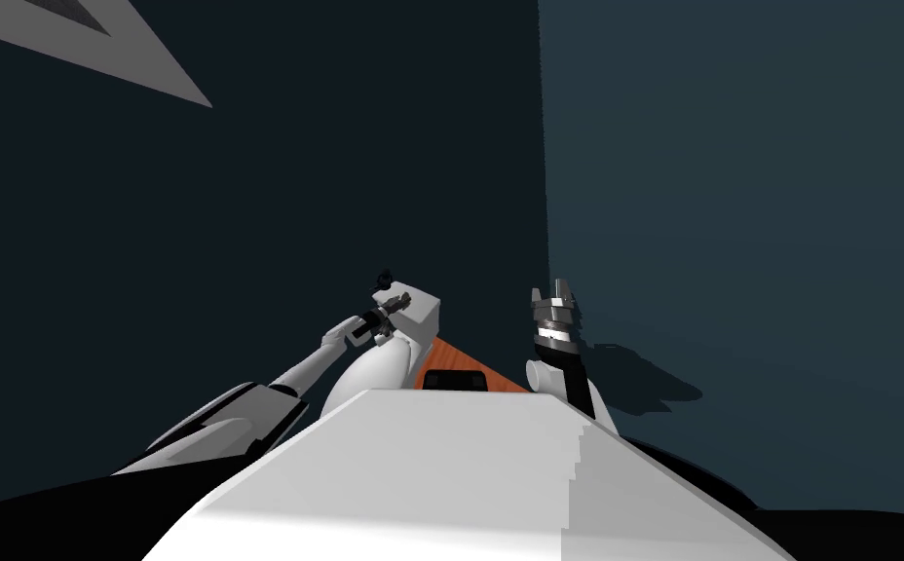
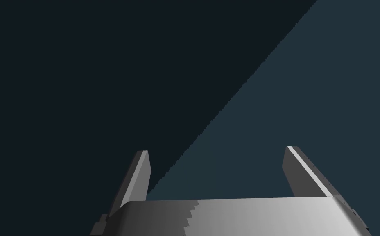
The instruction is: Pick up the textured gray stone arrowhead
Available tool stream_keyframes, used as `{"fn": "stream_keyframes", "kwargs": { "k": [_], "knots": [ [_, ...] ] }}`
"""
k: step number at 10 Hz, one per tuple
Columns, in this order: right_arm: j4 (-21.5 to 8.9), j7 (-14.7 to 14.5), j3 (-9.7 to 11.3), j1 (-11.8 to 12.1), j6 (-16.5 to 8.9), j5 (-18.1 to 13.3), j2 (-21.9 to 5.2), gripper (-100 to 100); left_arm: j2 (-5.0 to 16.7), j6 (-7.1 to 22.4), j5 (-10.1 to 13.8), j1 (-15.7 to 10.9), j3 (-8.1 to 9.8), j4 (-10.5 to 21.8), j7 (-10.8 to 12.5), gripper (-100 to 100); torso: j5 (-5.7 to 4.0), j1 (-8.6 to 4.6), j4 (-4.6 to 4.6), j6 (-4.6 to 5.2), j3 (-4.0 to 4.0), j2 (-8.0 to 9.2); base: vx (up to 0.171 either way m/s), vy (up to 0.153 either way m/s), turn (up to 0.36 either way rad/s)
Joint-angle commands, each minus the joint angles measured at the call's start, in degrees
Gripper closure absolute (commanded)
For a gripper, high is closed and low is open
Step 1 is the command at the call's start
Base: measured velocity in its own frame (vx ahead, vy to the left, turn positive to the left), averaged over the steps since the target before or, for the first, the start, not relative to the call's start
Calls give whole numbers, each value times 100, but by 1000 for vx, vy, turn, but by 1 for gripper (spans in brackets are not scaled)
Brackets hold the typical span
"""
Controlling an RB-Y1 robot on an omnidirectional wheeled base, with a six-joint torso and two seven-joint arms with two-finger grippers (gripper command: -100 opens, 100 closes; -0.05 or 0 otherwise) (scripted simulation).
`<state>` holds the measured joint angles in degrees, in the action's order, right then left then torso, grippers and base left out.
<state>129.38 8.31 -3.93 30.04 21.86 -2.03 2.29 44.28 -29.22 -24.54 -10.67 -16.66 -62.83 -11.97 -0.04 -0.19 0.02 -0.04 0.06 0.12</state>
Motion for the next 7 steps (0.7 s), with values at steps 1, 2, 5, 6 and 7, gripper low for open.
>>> {"fn": "stream_keyframes", "kwargs": {
  "k": [1, 2, 5, 6, 7],
  "knots": [
    [0, 0, 0, 0, 0, 0, 0, 0, 2, -180, -19, -286, -48, 286, 60, -100, 0, 0, 0, 0, 0, 0, -52, -61, 38],
    [0, 0, 0, 0, 0, 0, 0, 0, 2, -180, -19, -327, -48, 411, 60, -100, -3, -8, 2, 1, 3, 4, -19, -34, 0],
    [0, 0, 0, 0, 0, 0, -1, 0, 2, -180, -19, -327, -48, 689, 60, -100, 3, 16, -3, -1, -7, -13, 5, 3, -2],
    [0, 0, 0, 0, 0, 0, 0, 0, -23, -425, -61, -579, -143, 889, 138, -100, 4, 18, -4, -1, -8, -15, -39, -47, 60],
    [0, 0, 0, 0, 0, 0, 0, 0, -23, -532, -61, -737, -143, 1072, 138, -100, 1, 4, -3, -2, -4, -6, -54, -60, 44]
  ]
}}
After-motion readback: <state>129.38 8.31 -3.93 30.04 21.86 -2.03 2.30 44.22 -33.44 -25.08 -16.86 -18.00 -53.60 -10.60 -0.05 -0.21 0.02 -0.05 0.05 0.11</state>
